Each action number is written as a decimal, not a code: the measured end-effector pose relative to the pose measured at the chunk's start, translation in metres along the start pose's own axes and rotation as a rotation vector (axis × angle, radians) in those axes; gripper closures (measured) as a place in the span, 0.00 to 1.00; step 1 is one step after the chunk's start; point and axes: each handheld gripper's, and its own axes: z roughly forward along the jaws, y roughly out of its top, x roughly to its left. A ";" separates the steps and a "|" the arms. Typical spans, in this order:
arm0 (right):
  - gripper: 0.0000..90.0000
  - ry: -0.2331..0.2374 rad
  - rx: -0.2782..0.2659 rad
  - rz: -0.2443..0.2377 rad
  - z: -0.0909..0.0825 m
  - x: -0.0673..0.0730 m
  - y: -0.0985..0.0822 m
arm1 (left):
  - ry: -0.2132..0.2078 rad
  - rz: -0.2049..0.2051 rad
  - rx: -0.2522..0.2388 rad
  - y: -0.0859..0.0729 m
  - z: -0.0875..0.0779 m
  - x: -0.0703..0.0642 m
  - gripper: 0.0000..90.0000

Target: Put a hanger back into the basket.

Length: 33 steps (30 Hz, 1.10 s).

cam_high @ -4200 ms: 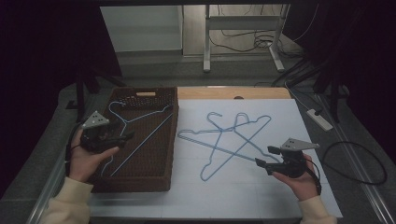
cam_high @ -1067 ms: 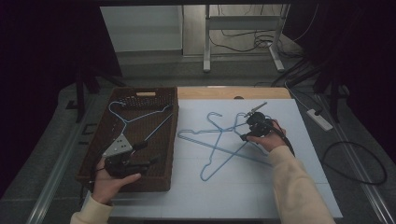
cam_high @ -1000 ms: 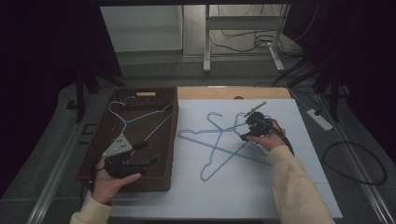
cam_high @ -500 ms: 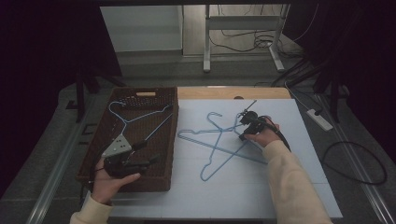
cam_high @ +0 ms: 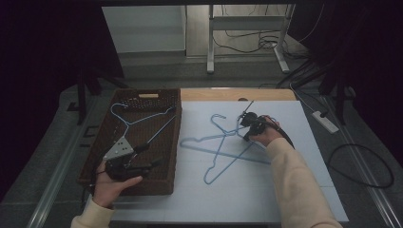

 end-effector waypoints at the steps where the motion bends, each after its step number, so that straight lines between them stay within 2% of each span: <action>1: 0.97 -0.012 0.006 -0.005 0.000 0.002 0.001 | -0.001 0.000 0.000 0.000 0.000 0.000 0.34; 5: 0.98 -0.042 0.002 -0.032 -0.001 0.007 0.000 | -0.003 0.003 0.000 0.001 0.000 -0.001 0.34; 9: 0.98 -0.051 -0.015 -0.046 -0.005 0.009 -0.006 | -0.003 0.000 -0.001 0.001 0.000 0.000 0.34; 17: 0.98 -0.047 -0.108 -0.045 -0.031 0.012 -0.024 | -0.004 0.003 -0.004 0.001 0.000 -0.002 0.34; 28: 0.98 -0.063 -0.219 -0.092 -0.058 0.037 -0.044 | -0.005 0.006 -0.004 0.003 0.000 -0.004 0.34; 33: 0.98 -0.064 -0.273 -0.098 -0.070 0.043 -0.053 | -0.005 0.005 -0.004 0.003 0.001 -0.004 0.34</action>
